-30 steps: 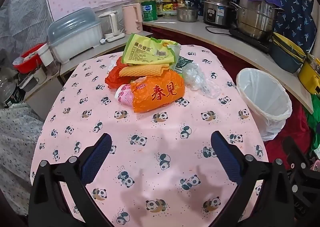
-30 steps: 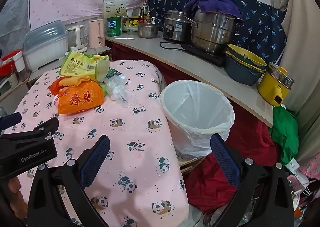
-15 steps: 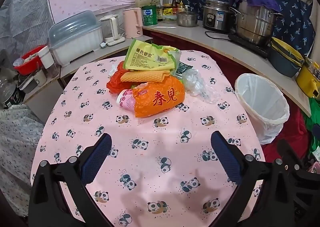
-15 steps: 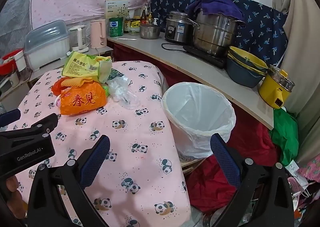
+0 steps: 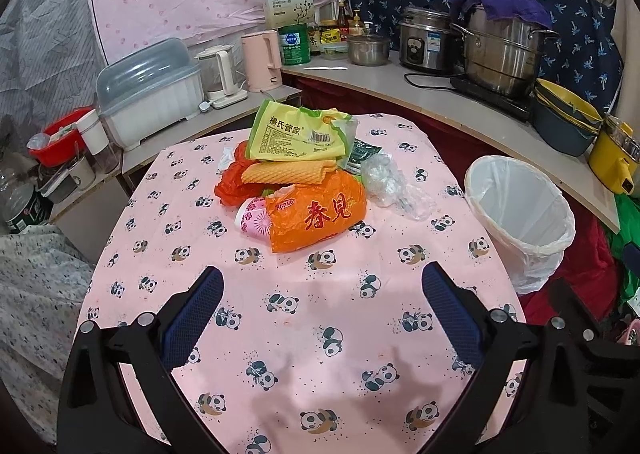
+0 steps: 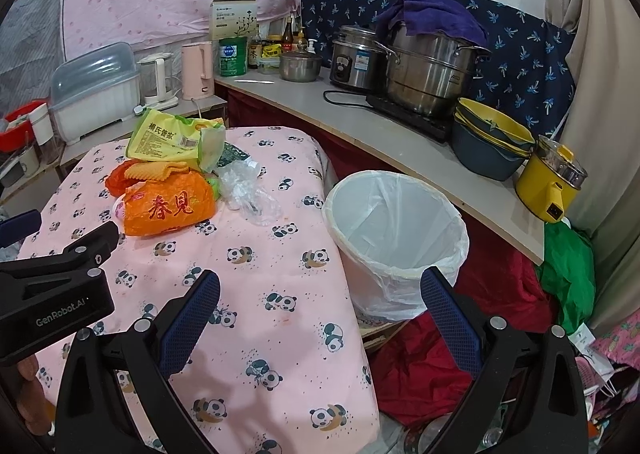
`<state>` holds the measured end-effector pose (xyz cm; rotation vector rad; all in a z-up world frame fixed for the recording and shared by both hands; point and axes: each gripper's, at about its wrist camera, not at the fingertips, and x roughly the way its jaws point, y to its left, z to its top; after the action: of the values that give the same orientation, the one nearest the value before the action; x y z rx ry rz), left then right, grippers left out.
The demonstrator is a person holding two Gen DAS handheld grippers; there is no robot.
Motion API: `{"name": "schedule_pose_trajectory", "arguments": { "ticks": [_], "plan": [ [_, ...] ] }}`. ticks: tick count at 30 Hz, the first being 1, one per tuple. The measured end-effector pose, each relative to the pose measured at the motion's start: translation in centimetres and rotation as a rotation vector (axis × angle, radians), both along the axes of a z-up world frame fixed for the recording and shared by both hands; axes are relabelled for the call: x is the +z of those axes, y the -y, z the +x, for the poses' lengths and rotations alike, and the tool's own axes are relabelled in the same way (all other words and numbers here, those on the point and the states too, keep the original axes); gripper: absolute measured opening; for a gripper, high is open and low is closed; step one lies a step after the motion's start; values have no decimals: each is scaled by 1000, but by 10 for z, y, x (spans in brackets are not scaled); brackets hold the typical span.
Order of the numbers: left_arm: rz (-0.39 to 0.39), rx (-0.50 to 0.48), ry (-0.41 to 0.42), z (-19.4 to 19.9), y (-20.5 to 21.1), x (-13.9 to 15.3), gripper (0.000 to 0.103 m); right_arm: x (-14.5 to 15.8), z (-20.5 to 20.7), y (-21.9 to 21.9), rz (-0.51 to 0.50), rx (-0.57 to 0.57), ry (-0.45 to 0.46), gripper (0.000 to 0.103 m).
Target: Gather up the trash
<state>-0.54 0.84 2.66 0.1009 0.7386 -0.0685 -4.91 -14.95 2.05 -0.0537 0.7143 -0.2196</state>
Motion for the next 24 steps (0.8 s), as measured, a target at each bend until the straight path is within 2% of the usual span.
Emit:
{"name": "schedule_pose_trajectory", "arguments": {
  "ticks": [24],
  "plan": [
    [4, -6, 22, -5, -8, 9, 95, 12, -8, -7, -12, -1, 25, 96]
  ]
}}
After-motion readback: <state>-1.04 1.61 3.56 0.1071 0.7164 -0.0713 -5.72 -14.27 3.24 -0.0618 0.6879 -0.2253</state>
